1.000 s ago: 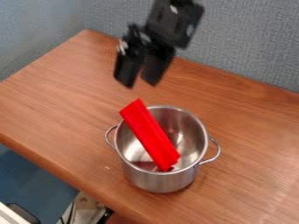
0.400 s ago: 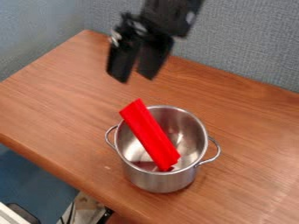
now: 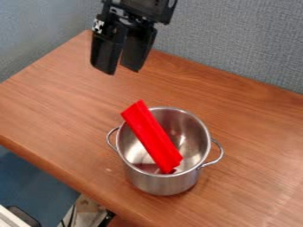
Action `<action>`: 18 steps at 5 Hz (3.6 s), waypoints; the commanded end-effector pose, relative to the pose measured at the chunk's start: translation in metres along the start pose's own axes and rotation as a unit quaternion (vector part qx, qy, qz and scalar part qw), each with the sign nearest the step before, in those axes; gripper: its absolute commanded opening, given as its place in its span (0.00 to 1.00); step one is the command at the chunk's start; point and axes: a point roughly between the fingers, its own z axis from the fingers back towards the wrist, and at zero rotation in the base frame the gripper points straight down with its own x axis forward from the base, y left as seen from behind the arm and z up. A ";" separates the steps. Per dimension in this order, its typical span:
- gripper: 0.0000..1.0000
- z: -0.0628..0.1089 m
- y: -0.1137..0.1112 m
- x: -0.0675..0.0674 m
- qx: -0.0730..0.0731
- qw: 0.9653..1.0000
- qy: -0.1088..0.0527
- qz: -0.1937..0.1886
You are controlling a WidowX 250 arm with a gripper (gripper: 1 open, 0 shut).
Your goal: Put the red object in the metal pot
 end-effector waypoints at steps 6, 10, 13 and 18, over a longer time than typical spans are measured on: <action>1.00 0.002 -0.005 -0.010 0.028 0.998 -0.007 0.050; 1.00 0.009 0.011 -0.028 0.078 0.996 0.021 -0.040; 1.00 0.010 0.013 -0.020 0.104 0.982 0.091 -0.132; 1.00 0.004 0.018 0.003 0.062 0.995 0.047 -0.064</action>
